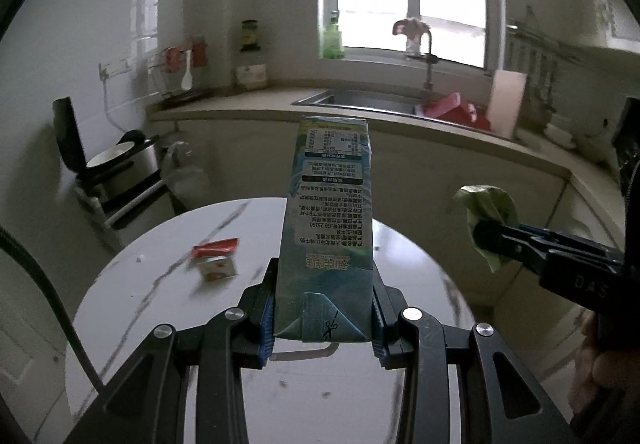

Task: Collect trash
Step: 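Carry the milk carton and green snack bag over the floor bin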

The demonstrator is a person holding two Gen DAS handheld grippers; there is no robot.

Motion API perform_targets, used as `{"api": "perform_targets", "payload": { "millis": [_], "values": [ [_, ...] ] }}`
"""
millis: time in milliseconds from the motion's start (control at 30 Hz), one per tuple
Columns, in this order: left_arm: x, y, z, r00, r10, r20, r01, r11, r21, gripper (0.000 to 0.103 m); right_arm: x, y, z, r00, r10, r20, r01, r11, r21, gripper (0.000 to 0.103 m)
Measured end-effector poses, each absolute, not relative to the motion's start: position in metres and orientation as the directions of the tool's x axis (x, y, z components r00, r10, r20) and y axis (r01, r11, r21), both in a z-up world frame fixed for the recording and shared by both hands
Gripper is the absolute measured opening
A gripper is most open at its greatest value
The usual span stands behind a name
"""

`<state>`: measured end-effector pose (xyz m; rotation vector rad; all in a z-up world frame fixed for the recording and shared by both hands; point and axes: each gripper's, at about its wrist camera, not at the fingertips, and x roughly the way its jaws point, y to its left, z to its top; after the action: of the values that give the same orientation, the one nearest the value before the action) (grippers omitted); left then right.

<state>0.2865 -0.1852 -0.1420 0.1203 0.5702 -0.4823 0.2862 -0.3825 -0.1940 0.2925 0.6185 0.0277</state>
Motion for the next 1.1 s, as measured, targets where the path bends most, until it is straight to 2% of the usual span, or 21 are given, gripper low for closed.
{"api": "perform_targets", "payload": {
  "millis": [167,533,867,1100],
  "values": [
    [0.273,-0.204,-0.143,0.719,-0.425,-0.55,0.497,0.867,-0.019,0.034,0.264,-0.402,-0.194,0.826,0.093,-0.556,0.086,0.954,0.288,0.033],
    [0.302,-0.265,-0.15,0.661,-0.466,-0.588,0.567,0.823,-0.014,0.034,0.218,-0.474,-0.207,0.831,0.009,-0.556,0.206,0.924,0.323,0.033],
    [0.344,-0.341,-0.173,0.565,-0.5,-0.657,0.636,0.771,-0.04,0.034,0.198,-0.556,-0.242,0.788,-0.081,-0.61,0.35,0.874,0.337,0.033],
    [0.371,-0.409,-0.215,0.465,-0.488,-0.739,0.679,0.732,-0.056,0.034,0.192,-0.607,-0.292,0.729,-0.104,-0.676,0.446,0.822,0.354,0.033]
  ]
}}
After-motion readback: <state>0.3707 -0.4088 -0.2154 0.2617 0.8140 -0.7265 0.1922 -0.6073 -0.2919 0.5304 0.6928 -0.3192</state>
